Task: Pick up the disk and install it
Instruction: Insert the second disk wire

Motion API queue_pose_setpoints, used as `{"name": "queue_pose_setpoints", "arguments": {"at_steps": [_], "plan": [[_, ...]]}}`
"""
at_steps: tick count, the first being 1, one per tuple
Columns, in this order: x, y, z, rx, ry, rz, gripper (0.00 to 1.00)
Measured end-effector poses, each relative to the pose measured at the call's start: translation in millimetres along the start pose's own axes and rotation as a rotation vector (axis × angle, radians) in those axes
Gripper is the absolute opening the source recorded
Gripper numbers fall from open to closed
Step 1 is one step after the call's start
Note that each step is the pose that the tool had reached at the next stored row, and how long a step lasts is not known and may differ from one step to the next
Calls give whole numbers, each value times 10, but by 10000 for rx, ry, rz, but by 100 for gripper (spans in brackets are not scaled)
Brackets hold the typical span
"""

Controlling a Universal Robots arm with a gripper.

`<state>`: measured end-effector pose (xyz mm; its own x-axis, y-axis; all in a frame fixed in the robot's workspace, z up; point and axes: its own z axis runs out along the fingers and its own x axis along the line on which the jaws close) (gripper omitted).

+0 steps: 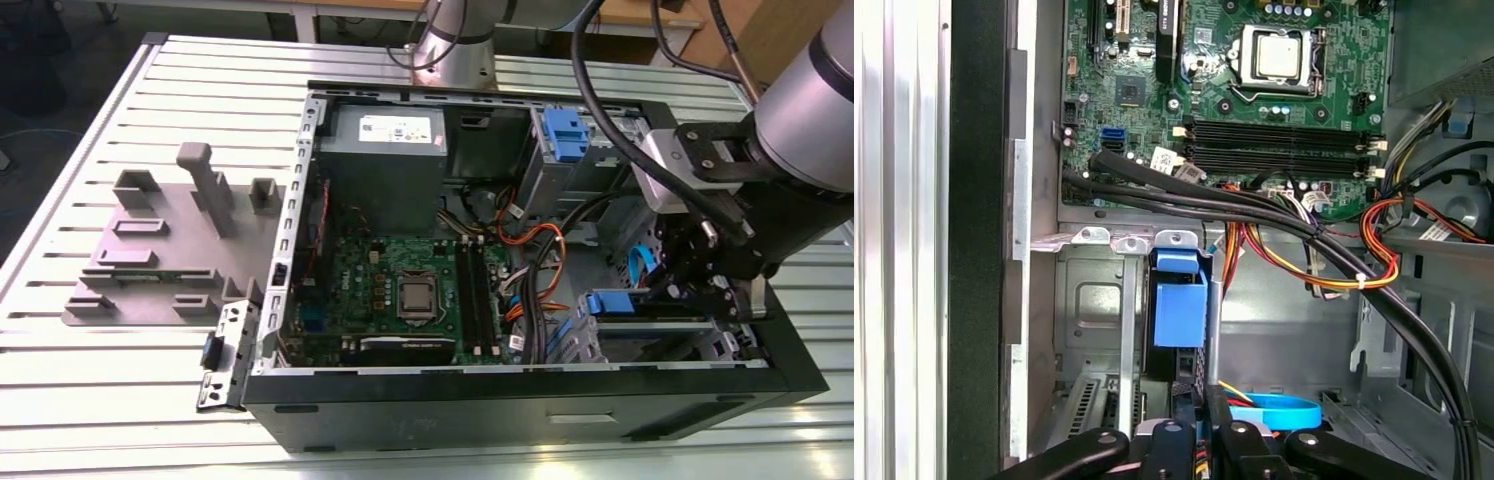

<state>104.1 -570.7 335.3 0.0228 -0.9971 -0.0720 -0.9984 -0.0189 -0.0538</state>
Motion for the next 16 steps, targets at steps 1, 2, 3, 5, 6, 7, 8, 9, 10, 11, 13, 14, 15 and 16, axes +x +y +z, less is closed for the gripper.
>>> {"name": "queue_pose_setpoints", "arguments": {"at_steps": [1, 2, 3, 5, 6, 7, 8, 9, 10, 11, 13, 14, 15, 16], "plan": [[-1, -1, -9, 0, 5, -1, 16], [-1, -1, -13, 0, 5, -1, 16], [-1, -1, -12, 0, 4, 0, 16], [3, -1, -13, 1, -4, -1, 16], [9, 0, -11, 1, -12, 0, 16], [14, 0, -9, 0, -20, 1, 16], [19, 0, -6, 1, -28, 1, 16], [22, 0, -4, 1, -36, 2, 16], [22, 0, -2, 1, -47, 2, 16], [22, 0, 0, 1, -60, 3, 16], [23, 1, 7, 2, -95, 5, 16], [24, 1, 10, 2, -107, 5, 16], [24, 1, 13, 3, -117, 6, 16], [25, 1, 18, 3, -127, 7, 16]]}}
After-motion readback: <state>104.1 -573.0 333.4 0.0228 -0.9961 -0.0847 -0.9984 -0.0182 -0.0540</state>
